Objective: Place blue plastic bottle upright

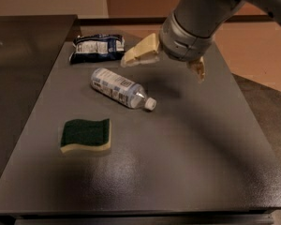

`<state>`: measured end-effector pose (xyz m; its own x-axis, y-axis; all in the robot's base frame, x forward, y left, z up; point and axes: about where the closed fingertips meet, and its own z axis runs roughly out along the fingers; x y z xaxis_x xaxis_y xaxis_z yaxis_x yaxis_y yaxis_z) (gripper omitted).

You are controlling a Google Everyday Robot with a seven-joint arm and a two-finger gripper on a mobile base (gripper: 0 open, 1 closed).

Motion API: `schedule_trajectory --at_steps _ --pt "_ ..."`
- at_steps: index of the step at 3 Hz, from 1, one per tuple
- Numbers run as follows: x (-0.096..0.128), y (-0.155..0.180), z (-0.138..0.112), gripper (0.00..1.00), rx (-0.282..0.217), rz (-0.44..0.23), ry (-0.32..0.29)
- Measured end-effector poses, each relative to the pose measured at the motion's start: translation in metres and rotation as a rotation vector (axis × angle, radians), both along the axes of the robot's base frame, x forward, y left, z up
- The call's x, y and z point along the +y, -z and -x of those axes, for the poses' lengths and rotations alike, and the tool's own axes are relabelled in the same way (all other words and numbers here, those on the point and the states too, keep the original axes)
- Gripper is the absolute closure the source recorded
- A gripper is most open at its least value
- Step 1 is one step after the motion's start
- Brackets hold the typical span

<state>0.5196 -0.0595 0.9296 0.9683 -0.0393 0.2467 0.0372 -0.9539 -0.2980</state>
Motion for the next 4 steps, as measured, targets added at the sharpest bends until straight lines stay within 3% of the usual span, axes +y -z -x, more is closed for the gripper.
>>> schedule_trajectory --at_steps 2,4 --pt "0.041 0.014 -0.005 0.0 0.041 0.082 -0.338" --pt "0.068 0.025 -0.016 0.0 0.017 0.178 -0.626"
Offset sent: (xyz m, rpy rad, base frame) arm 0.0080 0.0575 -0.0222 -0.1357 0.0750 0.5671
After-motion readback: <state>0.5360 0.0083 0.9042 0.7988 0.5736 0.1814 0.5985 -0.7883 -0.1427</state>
